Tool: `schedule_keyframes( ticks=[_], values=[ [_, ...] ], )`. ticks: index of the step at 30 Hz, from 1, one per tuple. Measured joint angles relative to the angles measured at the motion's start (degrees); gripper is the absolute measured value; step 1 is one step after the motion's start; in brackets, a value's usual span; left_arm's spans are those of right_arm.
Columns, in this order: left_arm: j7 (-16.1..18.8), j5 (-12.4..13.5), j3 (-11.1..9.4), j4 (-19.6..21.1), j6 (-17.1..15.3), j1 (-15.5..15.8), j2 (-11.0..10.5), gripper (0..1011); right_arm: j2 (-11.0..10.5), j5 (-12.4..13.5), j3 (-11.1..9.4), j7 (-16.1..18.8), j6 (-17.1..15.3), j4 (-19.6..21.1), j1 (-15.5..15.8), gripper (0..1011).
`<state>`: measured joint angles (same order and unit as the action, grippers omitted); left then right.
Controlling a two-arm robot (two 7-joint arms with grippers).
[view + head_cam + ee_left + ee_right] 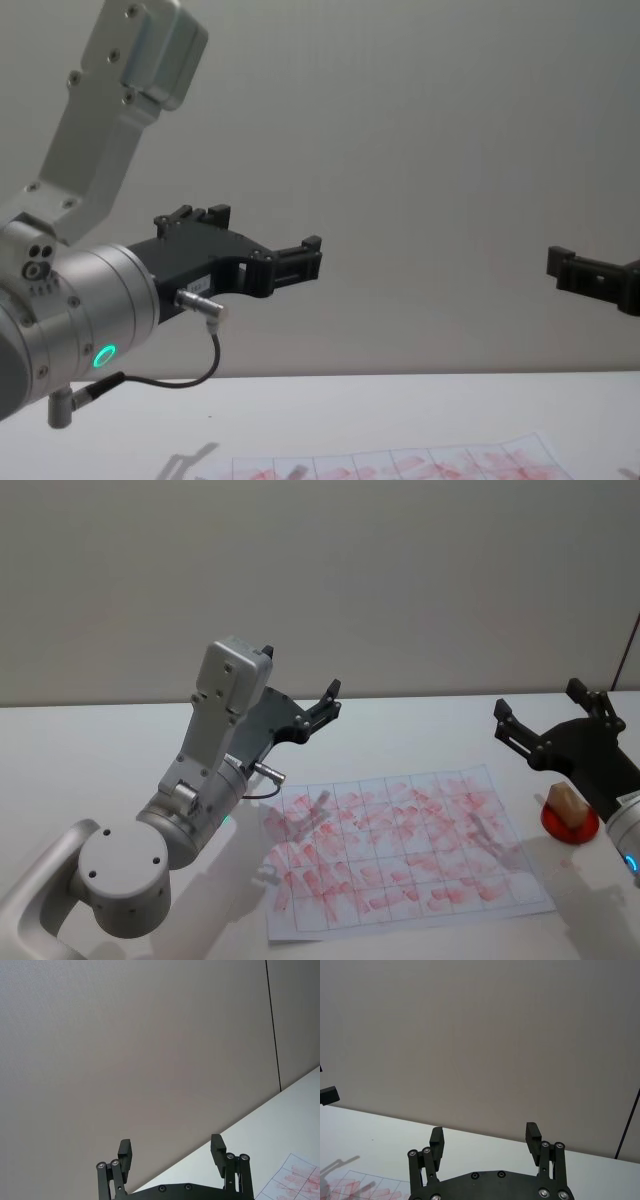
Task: Use the one hand to pick up the stamp and affix it onto the A4 paper.
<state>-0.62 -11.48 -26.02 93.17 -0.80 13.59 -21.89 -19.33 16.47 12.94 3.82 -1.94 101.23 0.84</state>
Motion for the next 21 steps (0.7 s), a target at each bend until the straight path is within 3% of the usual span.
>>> schedule_keyframes(
  ticks=[21],
  values=[
    [0.0, 0.0, 0.0, 0.0, 0.0, 0.0, 0.0, 1001, 0.0, 0.0, 0.0, 0.0, 0.0, 0.0, 0.0, 1001]
  ],
)
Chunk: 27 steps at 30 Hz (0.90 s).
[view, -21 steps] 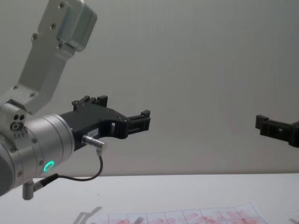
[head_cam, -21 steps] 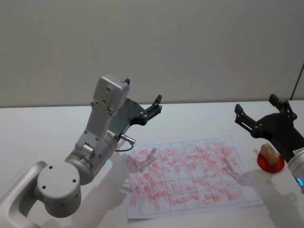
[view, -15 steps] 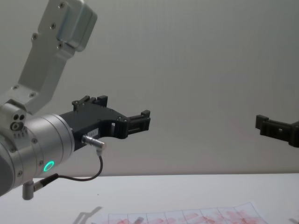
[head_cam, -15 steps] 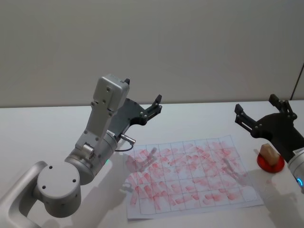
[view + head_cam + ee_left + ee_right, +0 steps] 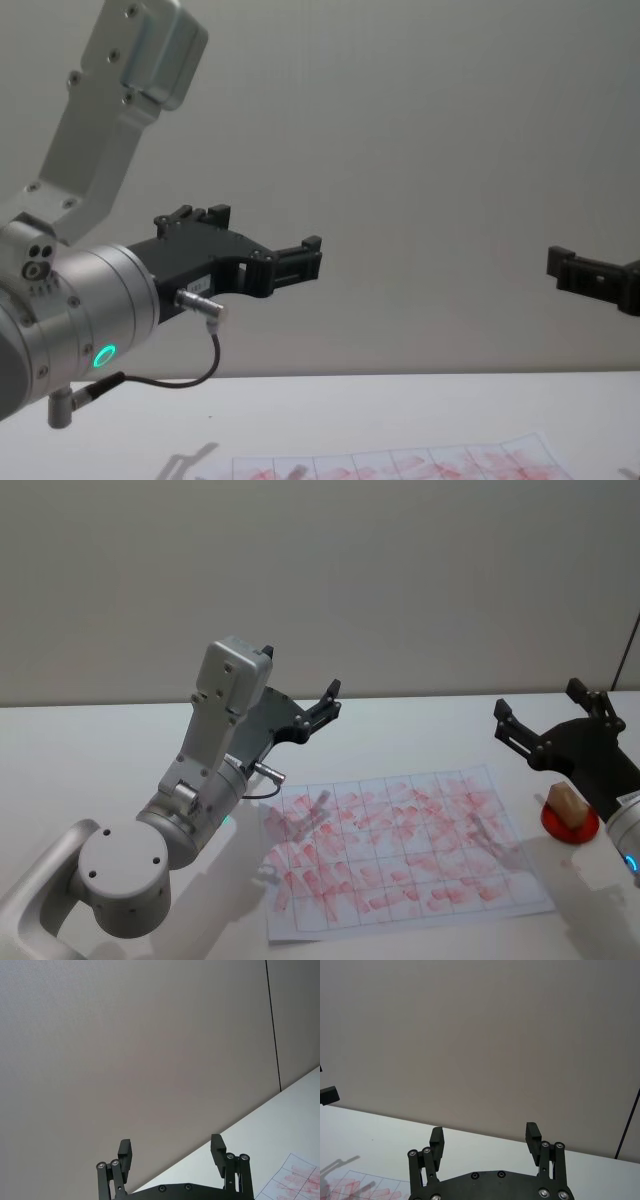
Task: Use the one hand to pick up the stamp and affix it onto the A4 paper.
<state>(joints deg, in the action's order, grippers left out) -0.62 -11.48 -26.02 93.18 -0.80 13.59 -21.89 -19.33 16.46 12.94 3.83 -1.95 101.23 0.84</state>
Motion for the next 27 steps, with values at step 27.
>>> schedule_keyframes(
  ticks=[27],
  values=[
    [0.0, 0.0, 0.0, 0.0, 0.0, 0.0, 0.0, 1001, -5.5, 6.1, -2.8, -4.5, -2.2, 5.3, 9.6, 1001]
  ],
)
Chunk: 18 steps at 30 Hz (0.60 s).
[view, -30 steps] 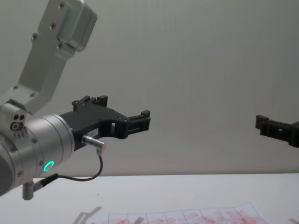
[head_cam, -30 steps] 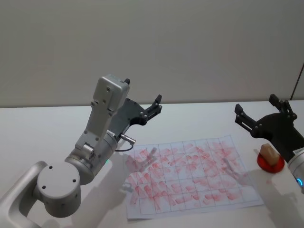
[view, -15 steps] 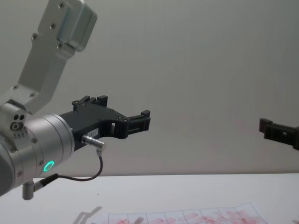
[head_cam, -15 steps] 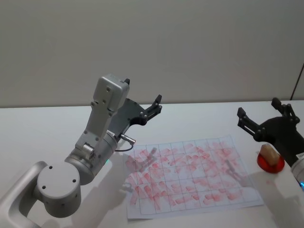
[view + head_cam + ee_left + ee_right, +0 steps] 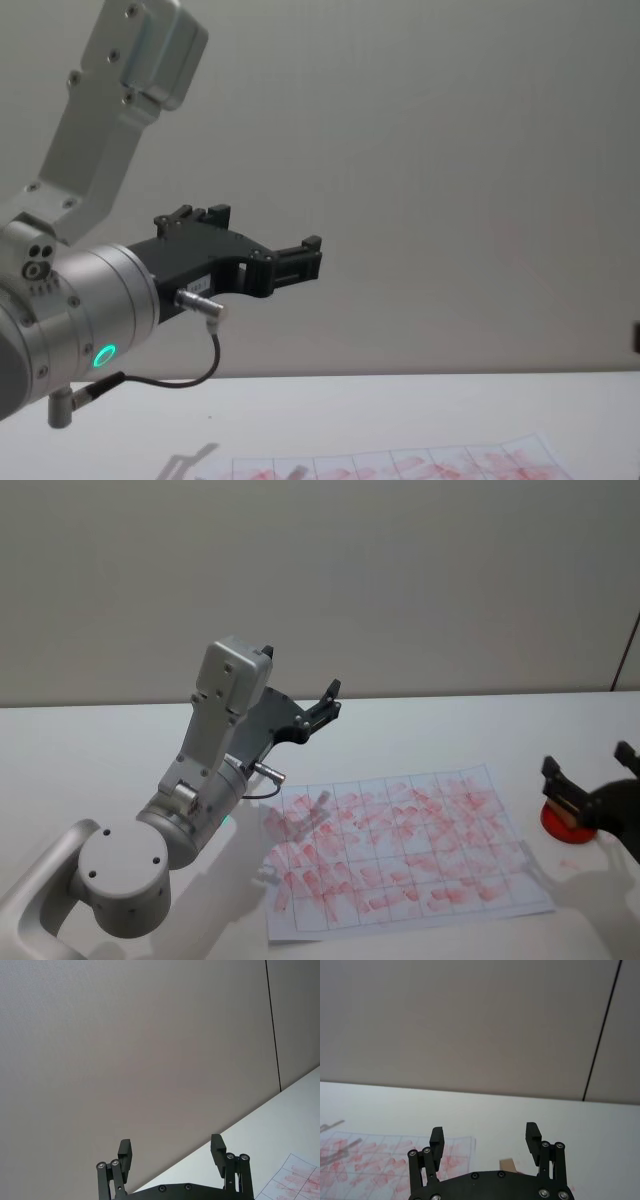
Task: Use the one hand to pick up the stamp and affix it onto the A4 paper.
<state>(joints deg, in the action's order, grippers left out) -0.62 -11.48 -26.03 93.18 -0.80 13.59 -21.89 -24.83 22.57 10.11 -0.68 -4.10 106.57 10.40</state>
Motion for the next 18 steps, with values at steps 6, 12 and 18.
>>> schedule_keyframes(
  ticks=[6, 12, 18],
  values=[
    [0.0, 0.0, 0.0, 0.0, 0.0, 0.0, 0.0, 1001, -1.7, 2.0, -1.2, -2.2, -2.5, 1.2, 2.3, 1001],
    [0.0, 0.0, 0.0, 0.0, 0.0, 0.0, 0.0, 1001, -2.8, 3.3, -2.2, -2.8, -6.1, 0.7, 2.6, 1001],
    [0.0, 0.0, 0.0, 0.0, 0.0, 0.0, 0.0, 1001, -2.9, 3.6, -2.4, -1.1, -8.9, -1.5, 0.5, 1001]
  ],
)
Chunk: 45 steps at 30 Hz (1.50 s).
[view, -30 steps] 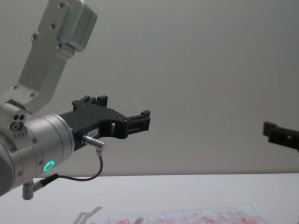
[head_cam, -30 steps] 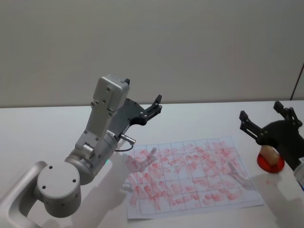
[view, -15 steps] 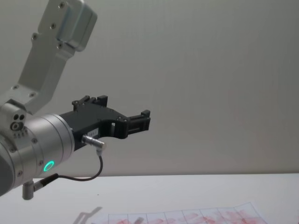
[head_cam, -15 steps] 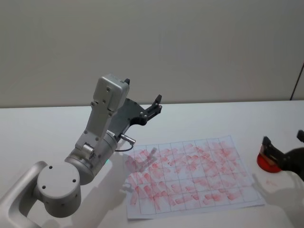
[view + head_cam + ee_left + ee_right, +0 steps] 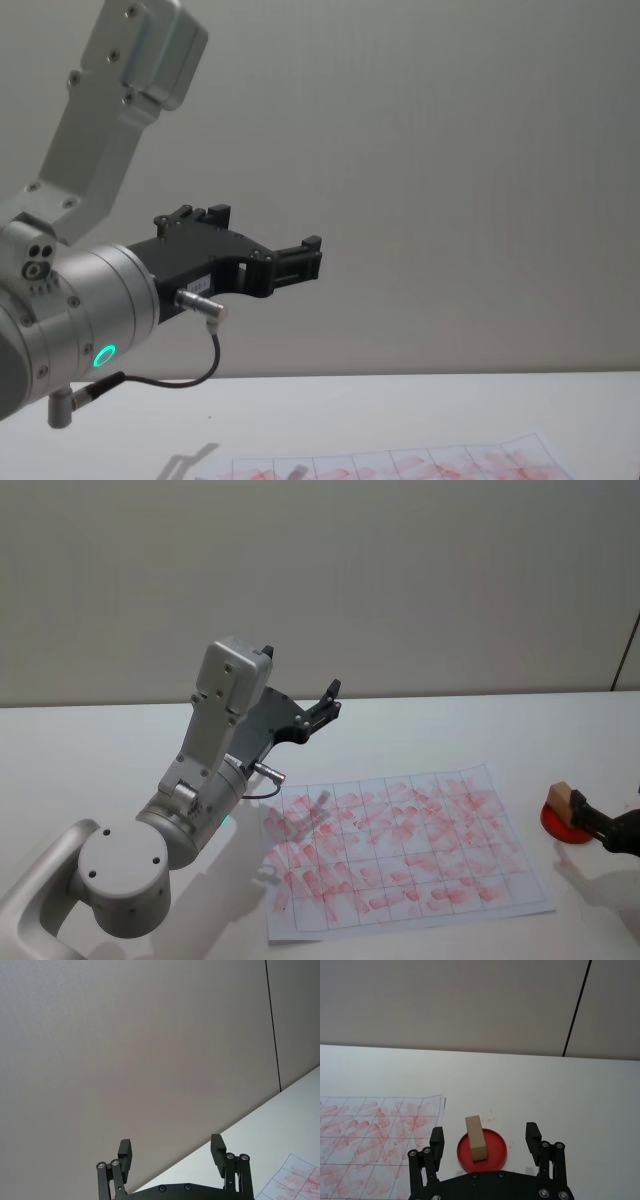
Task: Use the one hand to pick up the stamp and affix it onto the A4 paper.
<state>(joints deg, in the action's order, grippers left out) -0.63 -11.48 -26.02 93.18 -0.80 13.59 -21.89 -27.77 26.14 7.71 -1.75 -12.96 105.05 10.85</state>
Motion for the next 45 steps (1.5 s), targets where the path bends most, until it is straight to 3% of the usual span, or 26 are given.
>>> schedule_keyframes(
  ticks=[12, 21, 33, 39, 45],
  values=[
    [0.0, 0.0, 0.0, 0.0, 0.0, 0.0, 0.0, 1001, 1.5, -0.8, 0.6, 6.6, -5.5, -7.5, -7.0, 1001],
    [0.0, 0.0, 0.0, 0.0, 0.0, 0.0, 0.0, 1001, 3.2, -2.1, 1.8, 11.3, -7.6, -13.3, -12.0, 1001],
    [0.0, 0.0, 0.0, 0.0, 0.0, 0.0, 0.0, 1001, 4.7, -3.3, 2.7, 14.6, -8.9, -17.7, -15.6, 1001],
    [0.0, 0.0, 0.0, 0.0, 0.0, 0.0, 0.0, 1001, 5.0, -3.7, 3.0, 15.4, -9.3, -18.8, -16.5, 902],
    [0.0, 0.0, 0.0, 0.0, 0.0, 0.0, 0.0, 1001, 5.3, -3.9, 3.1, 16.0, -9.4, -19.5, -17.1, 706]
  ],
)
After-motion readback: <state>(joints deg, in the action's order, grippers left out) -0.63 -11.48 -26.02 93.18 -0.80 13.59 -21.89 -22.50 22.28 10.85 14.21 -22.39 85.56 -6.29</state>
